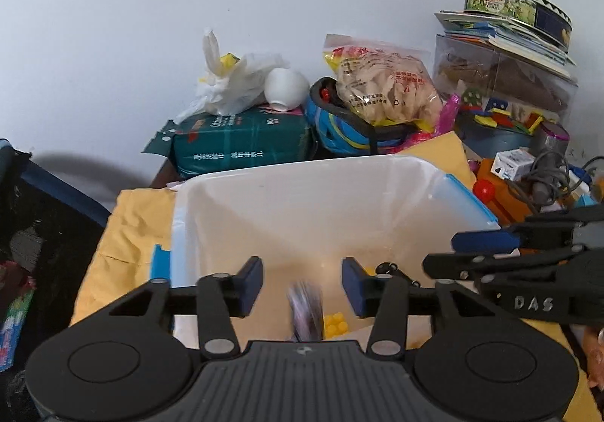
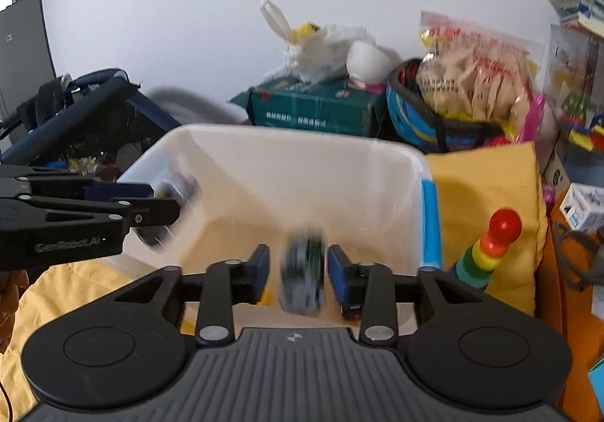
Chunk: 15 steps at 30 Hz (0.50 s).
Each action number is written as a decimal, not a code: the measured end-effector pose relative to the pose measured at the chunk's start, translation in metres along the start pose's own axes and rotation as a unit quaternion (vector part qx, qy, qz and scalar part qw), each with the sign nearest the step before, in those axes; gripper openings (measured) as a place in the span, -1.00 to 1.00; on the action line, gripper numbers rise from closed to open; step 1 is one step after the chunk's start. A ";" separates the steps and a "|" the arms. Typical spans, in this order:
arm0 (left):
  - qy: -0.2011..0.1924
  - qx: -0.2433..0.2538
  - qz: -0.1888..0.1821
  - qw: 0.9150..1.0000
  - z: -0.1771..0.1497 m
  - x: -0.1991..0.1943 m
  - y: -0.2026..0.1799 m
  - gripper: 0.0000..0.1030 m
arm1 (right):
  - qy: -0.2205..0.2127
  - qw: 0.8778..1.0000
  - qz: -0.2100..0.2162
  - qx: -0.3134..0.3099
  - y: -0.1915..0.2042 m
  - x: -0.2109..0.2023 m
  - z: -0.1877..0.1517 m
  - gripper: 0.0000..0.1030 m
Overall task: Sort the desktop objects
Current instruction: 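Lift both cars over the white bin and open both grippers, then grasp blue-yellow race car with left gripper while right reaches toward black car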
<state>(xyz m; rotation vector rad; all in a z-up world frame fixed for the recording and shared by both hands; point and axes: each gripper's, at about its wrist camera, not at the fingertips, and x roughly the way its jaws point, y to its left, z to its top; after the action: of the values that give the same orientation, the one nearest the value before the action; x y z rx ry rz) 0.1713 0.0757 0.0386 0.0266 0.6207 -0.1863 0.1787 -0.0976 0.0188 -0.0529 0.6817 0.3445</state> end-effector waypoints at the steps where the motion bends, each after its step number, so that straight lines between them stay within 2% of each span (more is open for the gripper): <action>1: -0.003 -0.008 0.001 1.000 -0.001 -0.005 0.001 -0.01 | -0.001 1.000 0.003 0.002 -0.001 -0.002 0.000 -0.22; 4: -0.013 -0.047 -0.015 0.999 -0.004 -0.025 0.007 0.00 | -0.012 1.000 0.001 0.008 -0.001 -0.015 -0.001 -0.19; 6: -0.016 -0.056 -0.020 0.998 -0.015 -0.043 0.009 0.18 | -0.022 1.000 0.005 0.016 -0.001 -0.025 -0.001 -0.12; 8: -0.012 -0.051 -0.016 0.999 -0.031 -0.057 0.006 0.25 | -0.033 0.999 0.009 0.019 -0.001 -0.037 -0.004 0.01; 12: 0.031 -0.050 -0.014 0.998 -0.074 -0.070 0.007 0.25 | -0.031 0.999 0.018 0.018 0.000 -0.057 -0.021 0.02; 15: 0.069 -0.064 -0.031 0.995 -0.109 -0.074 0.005 0.25 | -0.004 1.000 0.023 0.019 0.001 -0.063 -0.046 0.03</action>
<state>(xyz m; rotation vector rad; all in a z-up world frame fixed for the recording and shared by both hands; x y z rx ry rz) 0.0509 0.1019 -0.0072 -0.1047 0.7718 -0.2057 0.1051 -0.1224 0.0221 0.0007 0.6821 0.3753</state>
